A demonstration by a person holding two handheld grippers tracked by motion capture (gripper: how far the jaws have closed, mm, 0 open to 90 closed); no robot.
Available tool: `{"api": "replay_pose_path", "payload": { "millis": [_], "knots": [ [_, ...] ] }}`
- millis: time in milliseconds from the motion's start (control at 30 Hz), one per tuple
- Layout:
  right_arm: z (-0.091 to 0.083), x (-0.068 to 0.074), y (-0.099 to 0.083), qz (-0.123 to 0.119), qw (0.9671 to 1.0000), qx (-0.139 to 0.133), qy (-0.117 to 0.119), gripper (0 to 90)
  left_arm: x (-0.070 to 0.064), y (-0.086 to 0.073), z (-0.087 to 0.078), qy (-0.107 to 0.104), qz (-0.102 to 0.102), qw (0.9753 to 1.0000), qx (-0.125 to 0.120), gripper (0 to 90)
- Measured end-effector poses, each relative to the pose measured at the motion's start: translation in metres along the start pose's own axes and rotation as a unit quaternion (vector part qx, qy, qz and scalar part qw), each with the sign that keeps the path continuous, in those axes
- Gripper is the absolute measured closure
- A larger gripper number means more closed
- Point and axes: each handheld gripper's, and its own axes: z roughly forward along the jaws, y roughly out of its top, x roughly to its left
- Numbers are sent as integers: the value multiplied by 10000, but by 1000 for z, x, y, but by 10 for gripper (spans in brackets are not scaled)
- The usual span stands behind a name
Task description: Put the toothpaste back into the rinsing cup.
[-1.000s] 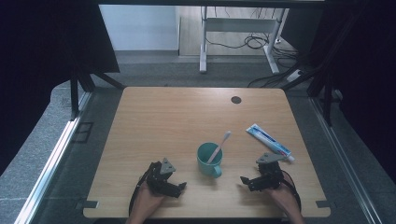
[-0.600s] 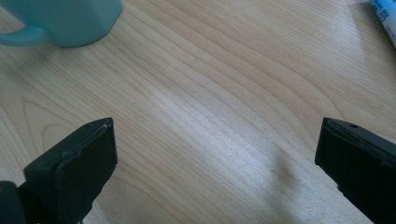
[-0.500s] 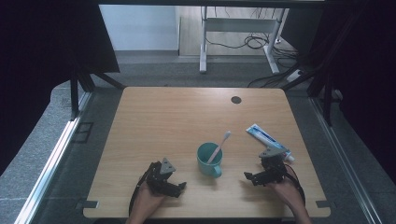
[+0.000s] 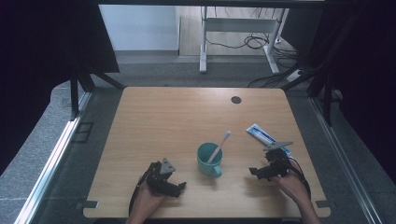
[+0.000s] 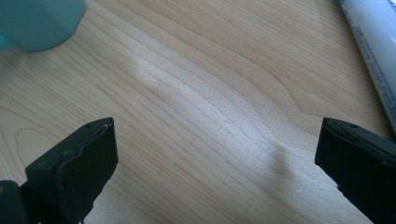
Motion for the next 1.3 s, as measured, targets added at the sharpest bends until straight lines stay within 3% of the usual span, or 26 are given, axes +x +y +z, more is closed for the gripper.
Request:
{"api": "replay_pose_path", "payload": {
  "millis": [600, 800, 1300],
  "knots": [
    [-11, -21, 18, -80, 9992, 390, -19, 0, 0, 0, 0, -2, 2, 10000, 8, 26],
    [-14, -33, 24, -83, 9984, 551, 79, 0, 0, 0, 0, -3, 2, 10000, 16, 26],
    [-20, -58, 32, 35, 9967, 786, -175, 4, 0, 0, 0, -3, 2, 10000, 17, 26]
  ]
}}
